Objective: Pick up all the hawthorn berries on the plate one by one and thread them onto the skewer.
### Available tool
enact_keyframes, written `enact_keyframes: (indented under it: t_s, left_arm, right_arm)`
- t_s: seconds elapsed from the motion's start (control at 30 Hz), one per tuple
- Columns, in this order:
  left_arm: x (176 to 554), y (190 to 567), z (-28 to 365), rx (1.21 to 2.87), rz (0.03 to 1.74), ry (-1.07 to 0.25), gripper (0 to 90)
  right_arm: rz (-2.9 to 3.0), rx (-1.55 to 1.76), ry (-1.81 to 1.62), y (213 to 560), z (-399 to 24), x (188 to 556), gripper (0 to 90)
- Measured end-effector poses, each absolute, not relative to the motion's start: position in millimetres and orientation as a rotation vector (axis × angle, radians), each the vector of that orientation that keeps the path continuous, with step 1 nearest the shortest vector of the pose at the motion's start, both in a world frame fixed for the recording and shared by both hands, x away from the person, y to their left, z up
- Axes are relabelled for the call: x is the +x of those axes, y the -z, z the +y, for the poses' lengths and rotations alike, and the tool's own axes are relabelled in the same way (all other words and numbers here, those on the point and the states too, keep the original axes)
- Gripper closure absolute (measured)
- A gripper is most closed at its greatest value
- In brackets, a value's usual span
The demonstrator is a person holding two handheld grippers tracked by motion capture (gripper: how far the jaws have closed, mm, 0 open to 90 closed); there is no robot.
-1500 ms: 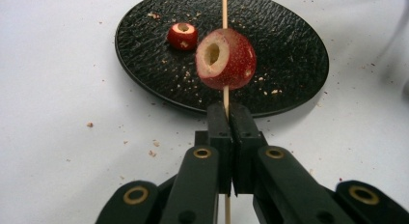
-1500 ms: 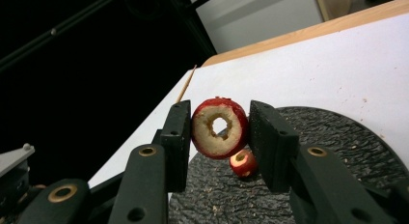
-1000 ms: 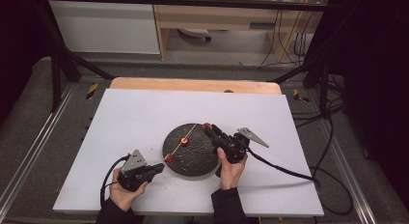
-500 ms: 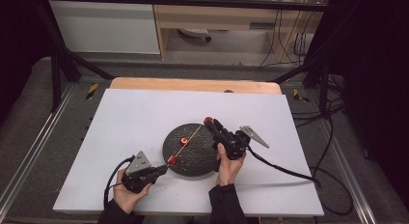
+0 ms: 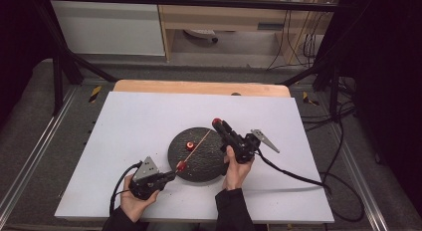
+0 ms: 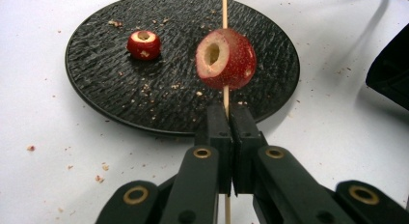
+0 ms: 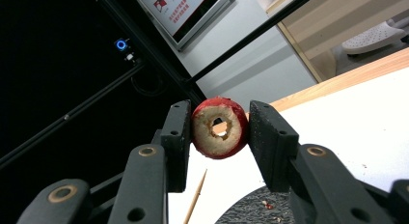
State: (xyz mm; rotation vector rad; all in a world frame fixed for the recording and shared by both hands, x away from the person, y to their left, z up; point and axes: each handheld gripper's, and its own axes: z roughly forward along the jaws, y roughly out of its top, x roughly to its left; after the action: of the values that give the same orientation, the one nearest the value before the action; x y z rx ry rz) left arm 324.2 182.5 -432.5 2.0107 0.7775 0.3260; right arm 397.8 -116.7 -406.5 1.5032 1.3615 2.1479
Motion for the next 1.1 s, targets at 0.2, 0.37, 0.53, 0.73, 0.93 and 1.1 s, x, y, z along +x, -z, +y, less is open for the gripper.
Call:
enact_keyframes:
  t_s: [0.2, 0.37, 0.53, 0.73, 0.93, 1.1]
  left_arm:
    - [324, 433, 179, 1.999, 0.779, -0.323, 88.2]
    - [324, 433, 177, 1.994, 0.779, -0.319, 88.2]
    - [323, 433, 175, 1.986, 0.783, -0.320, 88.2]
    - [323, 433, 171, 1.966, 0.797, -0.316, 88.2]
    - [323, 432, 165, 1.955, 0.815, -0.322, 88.2]
    - [325, 431, 163, 1.952, 0.820, -0.323, 88.2]
  right_arm:
    - [1.356, 1.509, -2.158, 409, -115, 397, 61.8]
    - [1.353, 1.514, -2.168, 411, -114, 397, 61.8]
    - [1.359, 1.519, -2.168, 413, -112, 397, 61.9]
    - [1.358, 1.518, -2.173, 415, -111, 396, 61.9]
    - [1.360, 1.522, -2.181, 417, -110, 395, 61.9]
    - [1.358, 1.518, -2.184, 418, -109, 394, 62.0]
